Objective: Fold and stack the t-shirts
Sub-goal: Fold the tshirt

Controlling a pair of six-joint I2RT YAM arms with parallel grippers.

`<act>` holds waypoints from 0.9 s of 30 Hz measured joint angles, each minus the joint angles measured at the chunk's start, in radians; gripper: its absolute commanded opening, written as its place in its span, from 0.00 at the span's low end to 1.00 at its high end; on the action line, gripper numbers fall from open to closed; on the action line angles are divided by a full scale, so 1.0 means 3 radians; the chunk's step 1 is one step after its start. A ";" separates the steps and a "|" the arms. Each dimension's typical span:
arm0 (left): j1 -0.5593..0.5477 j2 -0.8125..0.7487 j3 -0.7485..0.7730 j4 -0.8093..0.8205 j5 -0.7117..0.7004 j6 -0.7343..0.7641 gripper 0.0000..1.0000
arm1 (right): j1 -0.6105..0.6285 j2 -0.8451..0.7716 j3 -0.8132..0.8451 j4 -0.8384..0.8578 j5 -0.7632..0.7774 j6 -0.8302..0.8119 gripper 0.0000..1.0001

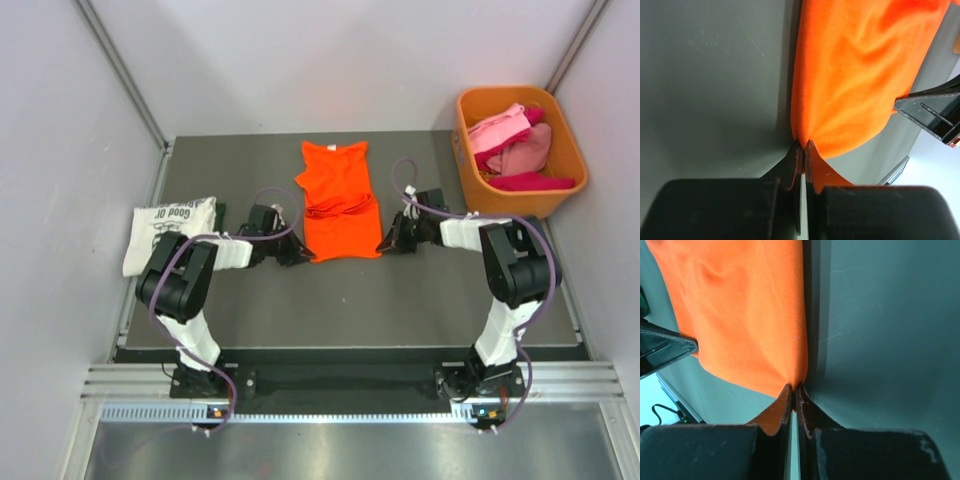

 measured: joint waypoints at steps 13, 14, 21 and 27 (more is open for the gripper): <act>-0.0169 -0.0903 -0.0367 -0.0375 -0.0028 0.0058 0.00 | 0.0086 -0.0983 -0.0635 -0.0272 -0.0057 -0.0102 0.00; -0.0210 -0.1054 -0.0401 -0.0435 -0.0047 0.0062 0.00 | 0.0113 -0.1138 -0.0708 -0.0305 -0.0058 -0.0104 0.00; -0.0488 -0.1956 -0.0685 -0.0810 -0.0123 0.0017 0.00 | 0.0350 -0.2093 -0.1247 -0.0529 -0.0024 -0.0048 0.00; -0.0534 -0.2628 -0.0758 -0.1287 -0.0125 -0.0098 0.00 | 0.0437 -0.2842 -0.1338 -0.0983 0.0053 0.0050 0.00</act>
